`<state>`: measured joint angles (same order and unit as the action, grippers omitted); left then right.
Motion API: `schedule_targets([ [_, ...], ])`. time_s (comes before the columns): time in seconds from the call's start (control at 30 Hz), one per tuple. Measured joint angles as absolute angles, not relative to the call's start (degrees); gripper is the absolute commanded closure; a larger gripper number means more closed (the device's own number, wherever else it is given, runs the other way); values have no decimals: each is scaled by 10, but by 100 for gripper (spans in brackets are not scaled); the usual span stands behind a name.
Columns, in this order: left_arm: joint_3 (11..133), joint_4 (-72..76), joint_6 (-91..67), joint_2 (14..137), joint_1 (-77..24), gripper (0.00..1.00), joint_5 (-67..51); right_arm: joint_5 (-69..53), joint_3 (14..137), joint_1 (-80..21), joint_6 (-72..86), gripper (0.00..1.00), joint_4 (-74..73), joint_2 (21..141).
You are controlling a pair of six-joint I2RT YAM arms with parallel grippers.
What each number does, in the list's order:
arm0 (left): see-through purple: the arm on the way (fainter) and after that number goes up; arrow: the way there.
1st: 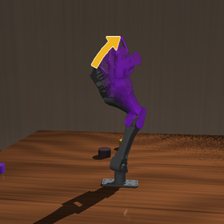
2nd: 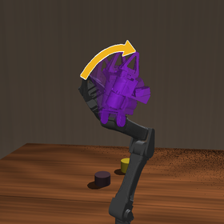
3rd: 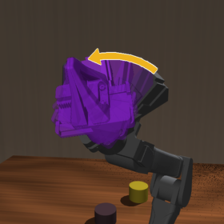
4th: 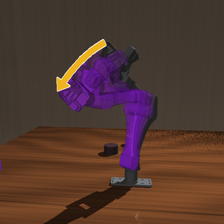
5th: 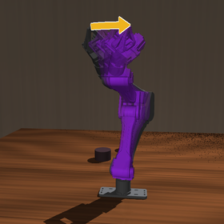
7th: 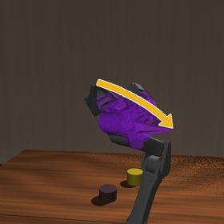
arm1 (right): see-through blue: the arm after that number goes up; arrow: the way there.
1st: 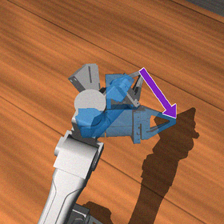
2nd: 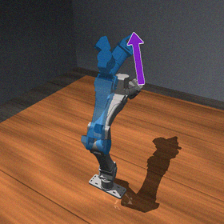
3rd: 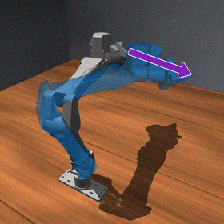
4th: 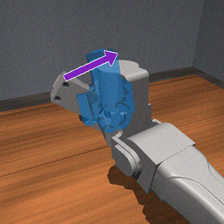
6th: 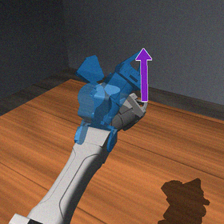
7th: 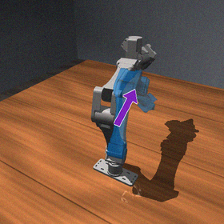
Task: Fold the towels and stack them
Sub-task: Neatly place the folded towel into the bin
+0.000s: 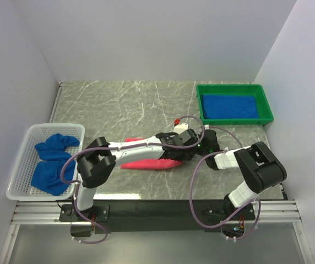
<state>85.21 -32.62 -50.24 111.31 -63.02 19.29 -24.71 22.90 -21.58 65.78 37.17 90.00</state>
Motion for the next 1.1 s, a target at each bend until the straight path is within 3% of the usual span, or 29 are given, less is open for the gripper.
schedule_targets([
  [0.2, 867, -315, -503, 1123, -632, 97, 179, -236, 244, -226, 661, 35, 370, 919],
  [0.33, 867, -315, -503, 1124, -632, 93, 179, -236, 244, -227, 662, 56, 369, 931],
  [0.47, 875, -329, -504, 1126, -632, 80, 179, -226, 244, -227, 655, 76, 359, 931],
  [0.63, 881, -356, -502, 1129, -630, 42, 185, -215, 251, -224, 623, 100, 313, 926],
  [0.67, 881, -362, -503, 1129, -627, 33, 189, -212, 257, -223, 611, 100, 298, 923],
  [0.87, 838, -330, -507, 1092, -602, 12, 187, -213, 320, -209, 529, 100, 206, 917],
  [1.1, 730, -289, -500, 938, -555, 9, 163, -218, 455, -182, 398, 100, 60, 928],
])
